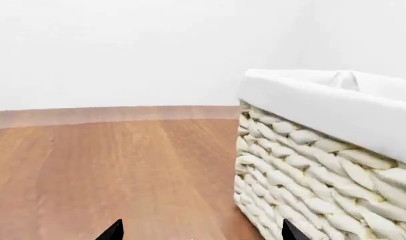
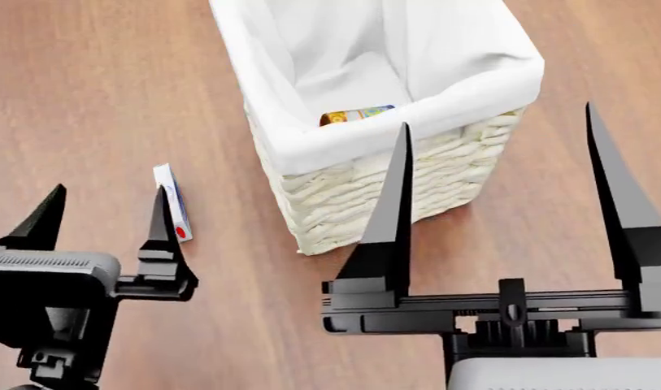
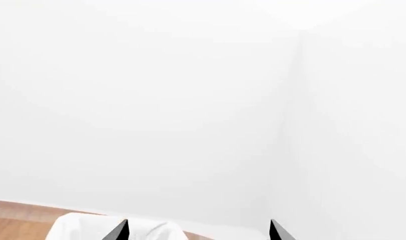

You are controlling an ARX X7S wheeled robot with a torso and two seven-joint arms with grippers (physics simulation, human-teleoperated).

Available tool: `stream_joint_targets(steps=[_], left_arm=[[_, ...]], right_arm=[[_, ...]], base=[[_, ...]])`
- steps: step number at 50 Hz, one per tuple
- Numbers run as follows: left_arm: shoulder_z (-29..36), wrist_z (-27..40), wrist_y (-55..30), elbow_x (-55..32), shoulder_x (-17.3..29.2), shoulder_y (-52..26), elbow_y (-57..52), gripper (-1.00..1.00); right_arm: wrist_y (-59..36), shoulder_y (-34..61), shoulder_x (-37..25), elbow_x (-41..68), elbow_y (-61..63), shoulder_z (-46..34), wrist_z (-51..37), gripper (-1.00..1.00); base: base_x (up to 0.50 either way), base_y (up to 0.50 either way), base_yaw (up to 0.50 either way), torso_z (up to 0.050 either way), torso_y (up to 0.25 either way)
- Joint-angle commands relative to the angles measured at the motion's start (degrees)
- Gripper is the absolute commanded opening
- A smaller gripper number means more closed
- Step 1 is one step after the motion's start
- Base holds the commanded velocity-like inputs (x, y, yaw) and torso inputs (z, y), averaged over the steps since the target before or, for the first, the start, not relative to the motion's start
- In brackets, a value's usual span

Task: Pick up the alphabet soup and the cream cheese box, and put them in the basket.

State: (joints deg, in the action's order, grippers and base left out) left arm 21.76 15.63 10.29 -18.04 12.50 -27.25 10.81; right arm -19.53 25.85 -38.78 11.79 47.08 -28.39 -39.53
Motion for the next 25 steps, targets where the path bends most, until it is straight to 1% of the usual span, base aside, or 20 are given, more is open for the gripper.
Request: stream_joint_targets(steps=[1, 2, 5, 7, 15, 16, 21, 23, 25], left_arm=[[-0.4, -5.4, 4.0, -2.9, -4.5, -8.2, 19.5, 1.0], [-0.2, -5.4, 4.9, -2.2, -5.0, -9.0, 22.1, 1.0], [-0.1, -6.1, 5.7, -2.2, -5.6, -9.8, 25.4, 1.0], [0.1, -6.4, 5.9, -2.1, -6.0, -10.3, 27.3, 1.0], [-0.4, -9.2, 7.2, -4.0, -7.8, -13.1, 35.5, 1.0], [-0.5, -9.7, 8.2, -3.9, -8.2, -13.7, 37.6, 1.0], [-0.5, -10.4, 9.9, -4.1, -8.9, -15.1, 41.7, 1.0], [-0.5, -10.6, 10.7, -4.0, -9.1, -15.4, 43.0, 1.0], [-0.5, -11.0, 11.5, -4.1, -9.5, -16.1, 44.9, 1.0]], right_arm=[[0.4, -1.0, 0.0, 0.4, -0.5, -0.1, -0.1, 1.0], [0.3, -1.1, -0.1, 0.2, -0.2, -0.1, -0.2, 1.0], [1.2, -1.9, -0.3, -0.2, -0.4, -0.2, -0.4, 1.0], [0.2, -1.3, -0.4, 0.5, 0.2, 0.1, -0.3, 1.0], [2.0, -2.2, -0.4, -0.5, -1.1, -0.4, -0.3, 1.0], [1.1, -1.6, -0.3, 0.1, -0.7, -0.1, -0.2, 1.0], [1.1, -1.5, -0.2, 0.1, -1.0, -0.3, -0.1, 1.0], [2.8, -2.4, -0.2, -0.6, -2.1, -0.6, -0.2, 1.0], [1.5, -1.7, -0.1, 0.0, -1.5, -0.3, -0.1, 1.0]], base=[[0.0, 0.0, 0.0, 0.0, 0.0], [0.0, 0.0, 0.0, 0.0, 0.0], [0.0, 0.0, 0.0, 0.0, 0.0], [0.0, 0.0, 0.0, 0.0, 0.0], [0.0, 0.0, 0.0, 0.0, 0.0], [0.0, 0.0, 0.0, 0.0, 0.0], [0.0, 0.0, 0.0, 0.0, 0.0], [0.0, 0.0, 0.0, 0.0, 0.0], [0.0, 0.0, 0.0, 0.0, 0.0]])
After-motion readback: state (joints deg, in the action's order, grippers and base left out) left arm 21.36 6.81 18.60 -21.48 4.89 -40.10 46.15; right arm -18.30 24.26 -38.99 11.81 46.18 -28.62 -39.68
